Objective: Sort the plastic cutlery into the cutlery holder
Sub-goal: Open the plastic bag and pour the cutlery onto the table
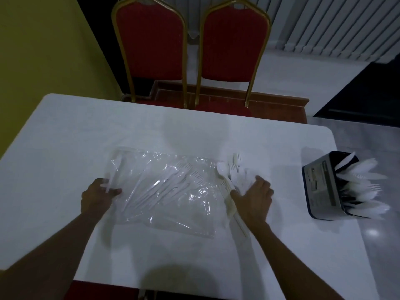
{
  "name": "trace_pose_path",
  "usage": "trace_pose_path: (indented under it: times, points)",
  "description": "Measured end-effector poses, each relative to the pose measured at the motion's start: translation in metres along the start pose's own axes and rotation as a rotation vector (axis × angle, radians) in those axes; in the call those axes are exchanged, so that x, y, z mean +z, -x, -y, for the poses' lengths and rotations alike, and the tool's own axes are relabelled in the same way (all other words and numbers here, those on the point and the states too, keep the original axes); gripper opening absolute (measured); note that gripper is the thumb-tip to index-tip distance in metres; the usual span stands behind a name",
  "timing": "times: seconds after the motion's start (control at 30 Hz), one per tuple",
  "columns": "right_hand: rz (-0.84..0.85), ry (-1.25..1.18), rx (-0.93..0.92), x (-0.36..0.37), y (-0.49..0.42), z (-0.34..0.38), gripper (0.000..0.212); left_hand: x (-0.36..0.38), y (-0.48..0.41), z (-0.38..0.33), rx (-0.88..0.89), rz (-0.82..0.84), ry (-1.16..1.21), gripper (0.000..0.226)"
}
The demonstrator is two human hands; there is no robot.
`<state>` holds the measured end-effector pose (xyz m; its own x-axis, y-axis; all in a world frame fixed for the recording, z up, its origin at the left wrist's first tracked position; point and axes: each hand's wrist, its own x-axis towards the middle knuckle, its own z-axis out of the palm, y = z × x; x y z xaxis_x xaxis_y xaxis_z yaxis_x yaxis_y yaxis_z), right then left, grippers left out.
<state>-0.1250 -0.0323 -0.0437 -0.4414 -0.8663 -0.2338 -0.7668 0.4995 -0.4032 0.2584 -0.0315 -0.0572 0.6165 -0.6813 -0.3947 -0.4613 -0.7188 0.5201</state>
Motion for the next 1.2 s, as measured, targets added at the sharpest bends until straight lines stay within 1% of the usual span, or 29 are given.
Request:
trace_pose_path:
  times: [0.03, 0.07, 0.1, 0.13, 0.17, 0.23, 0.27, 0.3, 0.37, 0.4, 0.43, 0.5, 0.57, 0.63, 0.7, 0.73, 0.8, 0.83, 0.87, 0.93, 0.97, 1.0, 1.07, 1.13, 1.17, 1.2]
  points:
    - [-0.057, -0.110, -0.089, 0.003, 0.005, 0.009, 0.058, -0.001, 0.001, 0.000, 0.000, 0.002, 0.024, 0.055]
    - [-0.019, -0.231, -0.130, 0.007, 0.010, 0.018, 0.039, -0.001, 0.000, 0.001, 0.005, 0.004, 0.045, 0.053]
    - [0.085, -0.312, -0.112, 0.012, 0.015, 0.028, 0.026, -0.002, 0.001, 0.000, 0.009, 0.012, 0.045, 0.050]
    - [0.195, -0.390, -0.036, 0.020, 0.019, 0.036, 0.021, -0.002, 0.000, 0.001, 0.007, 0.018, 0.062, 0.045]
    - [0.279, -0.487, 0.104, 0.028, 0.019, 0.041, 0.021, -0.003, 0.000, -0.001, -0.006, 0.038, 0.094, 0.043]
    - [0.423, -0.821, 0.449, 0.035, 0.017, 0.051, 0.020, -0.008, 0.001, -0.005, -0.050, 0.090, 0.210, 0.044]
    - [0.514, -0.958, 0.548, 0.036, 0.015, 0.052, 0.018, -0.011, 0.002, -0.009, -0.058, 0.110, 0.249, 0.044]
    - [0.604, -1.014, 0.564, 0.036, 0.014, 0.055, 0.015, -0.016, 0.001, -0.011, -0.051, 0.114, 0.249, 0.043]
    - [0.781, -0.991, 0.505, 0.039, 0.012, 0.053, 0.011, -0.022, -0.001, -0.018, 0.005, 0.096, 0.217, 0.044]
    - [0.850, -0.953, 0.468, 0.042, 0.013, 0.055, 0.015, -0.027, -0.001, -0.020, 0.042, 0.078, 0.207, 0.044]
    - [0.903, -0.922, 0.453, 0.043, 0.013, 0.055, 0.023, -0.031, 0.001, -0.024, 0.083, 0.070, 0.207, 0.043]
    - [0.997, -0.972, 0.469, 0.048, 0.012, 0.053, 0.037, -0.037, 0.004, -0.029, 0.156, 0.034, 0.234, 0.037]
    - [1.038, -1.072, 0.499, 0.047, 0.015, 0.053, 0.043, -0.044, 0.008, -0.034, 0.191, -0.024, 0.269, 0.030]
    - [1.058, -1.128, 0.520, 0.048, 0.018, 0.054, 0.045, -0.053, 0.007, -0.035, 0.167, -0.096, 0.312, 0.026]
    - [1.075, -1.122, 0.518, 0.050, 0.022, 0.057, 0.042, -0.058, 0.002, -0.033, 0.160, -0.085, 0.323, 0.022]
    - [1.084, -1.097, 0.505, 0.051, 0.025, 0.061, 0.037, -0.060, 0.000, -0.033, 0.156, -0.039, 0.292, 0.020]
    - [1.091, -1.043, 0.491, 0.054, 0.028, 0.065, 0.025, -0.063, -0.006, -0.033, 0.098, 0.114, 0.264, 0.020]
    - [1.078, -1.013, 0.482, 0.057, 0.029, 0.066, 0.025, -0.063, -0.009, -0.034, 0.046, 0.202, 0.295, 0.022]
    - [1.062, -0.991, 0.471, 0.061, 0.030, 0.067, 0.031, -0.065, -0.011, -0.036, -0.005, 0.280, 0.324, 0.023]
    - [1.056, -0.937, 0.440, 0.065, 0.030, 0.069, 0.045, -0.072, -0.012, -0.042, -0.018, 0.432, 0.331, 0.018]
    - [1.063, -0.891, 0.407, 0.067, 0.029, 0.070, 0.048, -0.076, -0.012, -0.045, -0.005, 0.539, 0.337, 0.016]
    - [1.067, -0.841, 0.379, 0.067, 0.029, 0.072, 0.047, -0.080, -0.009, -0.050, 0.005, 0.673, 0.367, 0.018]
    - [1.068, -0.770, 0.354, 0.070, 0.027, 0.076, 0.047, -0.087, -0.005, -0.059, 0.002, 0.920, 0.470, 0.027]
    - [1.041, -0.761, 0.349, 0.074, 0.026, 0.078, 0.057, -0.089, -0.003, -0.064, -0.010, 1.061, 0.564, 0.031]
    - [1.032, -0.765, 0.345, 0.078, 0.025, 0.079, 0.065, -0.088, -0.002, -0.066, -0.012, 1.101, 0.593, 0.036]
    - [1.032, -0.757, 0.341, 0.077, 0.026, 0.082, 0.065, -0.085, 0.000, -0.068, -0.012, 1.129, 0.619, 0.039]
